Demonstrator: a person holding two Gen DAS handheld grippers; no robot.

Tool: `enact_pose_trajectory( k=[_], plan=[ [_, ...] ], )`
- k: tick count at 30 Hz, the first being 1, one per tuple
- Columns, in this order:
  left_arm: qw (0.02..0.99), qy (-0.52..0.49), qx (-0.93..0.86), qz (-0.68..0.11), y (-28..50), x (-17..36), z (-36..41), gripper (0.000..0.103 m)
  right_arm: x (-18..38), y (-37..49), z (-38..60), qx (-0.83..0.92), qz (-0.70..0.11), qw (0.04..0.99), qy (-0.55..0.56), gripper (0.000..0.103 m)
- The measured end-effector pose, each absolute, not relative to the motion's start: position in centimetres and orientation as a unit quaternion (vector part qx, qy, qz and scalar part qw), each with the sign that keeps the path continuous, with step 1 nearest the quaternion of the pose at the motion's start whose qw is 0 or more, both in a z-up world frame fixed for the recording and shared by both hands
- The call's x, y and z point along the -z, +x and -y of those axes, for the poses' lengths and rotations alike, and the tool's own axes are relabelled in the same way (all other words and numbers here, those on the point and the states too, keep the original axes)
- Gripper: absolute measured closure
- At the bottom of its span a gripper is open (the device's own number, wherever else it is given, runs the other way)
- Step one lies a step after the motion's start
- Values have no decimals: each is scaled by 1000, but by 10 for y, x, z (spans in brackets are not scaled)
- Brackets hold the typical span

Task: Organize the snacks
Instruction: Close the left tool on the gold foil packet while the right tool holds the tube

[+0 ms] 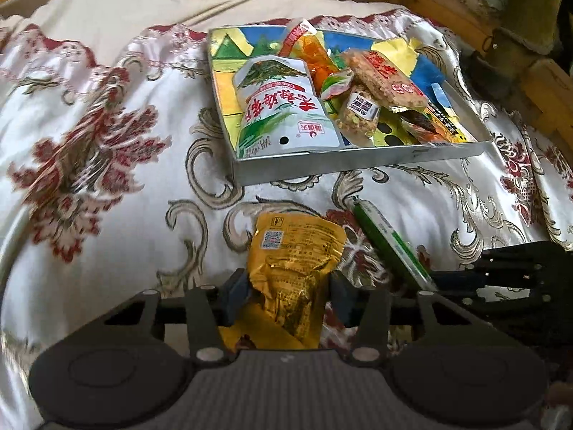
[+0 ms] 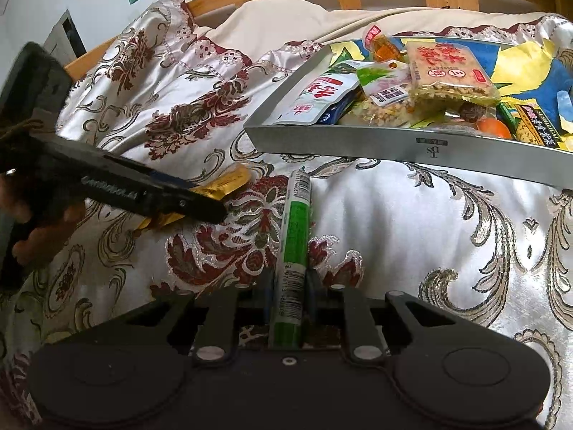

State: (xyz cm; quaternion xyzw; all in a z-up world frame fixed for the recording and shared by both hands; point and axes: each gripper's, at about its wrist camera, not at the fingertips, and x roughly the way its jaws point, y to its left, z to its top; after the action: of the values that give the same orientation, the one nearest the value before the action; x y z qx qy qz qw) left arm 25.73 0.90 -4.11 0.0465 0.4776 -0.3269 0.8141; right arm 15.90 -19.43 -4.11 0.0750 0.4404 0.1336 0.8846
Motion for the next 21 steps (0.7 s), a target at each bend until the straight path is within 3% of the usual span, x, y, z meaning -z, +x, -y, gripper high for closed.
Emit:
enact_pose_trajectory(
  k=[6, 10, 13, 15, 21],
  plan=[
    [837, 66, 278, -467, 237, 37, -2, 51, 43, 168, 187, -135, -443, 884, 65, 70],
    [844, 61, 256, -467, 232, 35, 1, 52, 43, 171, 179, -134, -437, 888, 44, 68],
    [847, 59, 246, -467, 229, 36, 1, 52, 45, 169, 177, -132, -435, 890, 33, 70],
    [849, 59, 241, -467, 228, 36, 2, 52, 45, 168, 177, -126, -433, 892, 31, 82],
    [852, 56, 234, -465, 224, 33, 2, 53, 45, 162, 182, -129, -427, 894, 40, 83]
  ],
)
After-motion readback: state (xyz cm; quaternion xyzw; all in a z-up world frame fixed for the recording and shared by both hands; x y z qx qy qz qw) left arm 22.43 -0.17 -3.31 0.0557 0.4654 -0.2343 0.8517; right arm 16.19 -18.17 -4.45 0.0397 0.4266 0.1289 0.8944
